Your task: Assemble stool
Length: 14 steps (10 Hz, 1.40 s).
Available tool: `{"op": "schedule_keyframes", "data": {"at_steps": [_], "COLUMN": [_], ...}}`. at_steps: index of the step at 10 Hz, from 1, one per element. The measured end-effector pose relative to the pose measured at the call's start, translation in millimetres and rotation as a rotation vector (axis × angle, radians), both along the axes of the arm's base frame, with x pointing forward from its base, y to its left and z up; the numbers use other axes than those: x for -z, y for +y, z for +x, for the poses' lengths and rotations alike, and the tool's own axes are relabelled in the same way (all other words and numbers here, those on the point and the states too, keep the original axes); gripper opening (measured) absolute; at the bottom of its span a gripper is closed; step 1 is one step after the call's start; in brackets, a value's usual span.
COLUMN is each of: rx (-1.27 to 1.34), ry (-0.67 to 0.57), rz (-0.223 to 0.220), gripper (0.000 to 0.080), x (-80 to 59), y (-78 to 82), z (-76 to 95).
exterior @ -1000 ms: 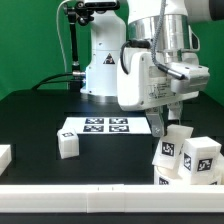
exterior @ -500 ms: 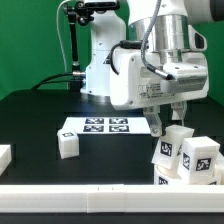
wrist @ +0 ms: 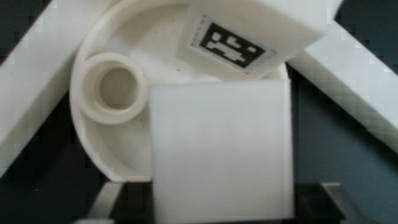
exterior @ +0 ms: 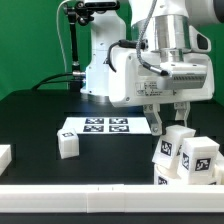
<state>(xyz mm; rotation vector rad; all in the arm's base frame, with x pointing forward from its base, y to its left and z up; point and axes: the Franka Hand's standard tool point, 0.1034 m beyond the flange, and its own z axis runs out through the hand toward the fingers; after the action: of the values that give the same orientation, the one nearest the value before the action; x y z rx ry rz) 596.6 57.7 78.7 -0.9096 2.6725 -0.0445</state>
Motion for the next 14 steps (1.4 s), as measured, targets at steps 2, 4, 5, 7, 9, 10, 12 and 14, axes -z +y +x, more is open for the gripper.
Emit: {"op": "schedule_keyframes", "data": {"at_steps": [2, 4, 5, 7, 9, 10, 12, 14], "rx": [-0.107, -0.258, -0.331, -0.451, -0.698, -0.844, -1.109, -1.241], "ry": [-0.009, -0.034, -0.04, -0.05, -0.031, -0.03, -0.04, -0.05], "rz": [-0.012, -0.06, -0.085, -0.125, -0.2, -0.254, -0.334, -0.372], "gripper": [0.0553, 0.0644, 0.0644, 0.0649, 0.0648, 0.0648, 0.0648, 0.0648], "x": [-12.2, -18.6, -18.2, -18.0, -16.1, -16.0, -12.8, -12.4], "y": [4.0, 2.6, 2.3, 1.9, 8.0, 8.6, 8.1, 5.2], "z": [3.6, 6.3, 6.2, 6.2, 4.2, 4.3, 1.0, 1.2]}}
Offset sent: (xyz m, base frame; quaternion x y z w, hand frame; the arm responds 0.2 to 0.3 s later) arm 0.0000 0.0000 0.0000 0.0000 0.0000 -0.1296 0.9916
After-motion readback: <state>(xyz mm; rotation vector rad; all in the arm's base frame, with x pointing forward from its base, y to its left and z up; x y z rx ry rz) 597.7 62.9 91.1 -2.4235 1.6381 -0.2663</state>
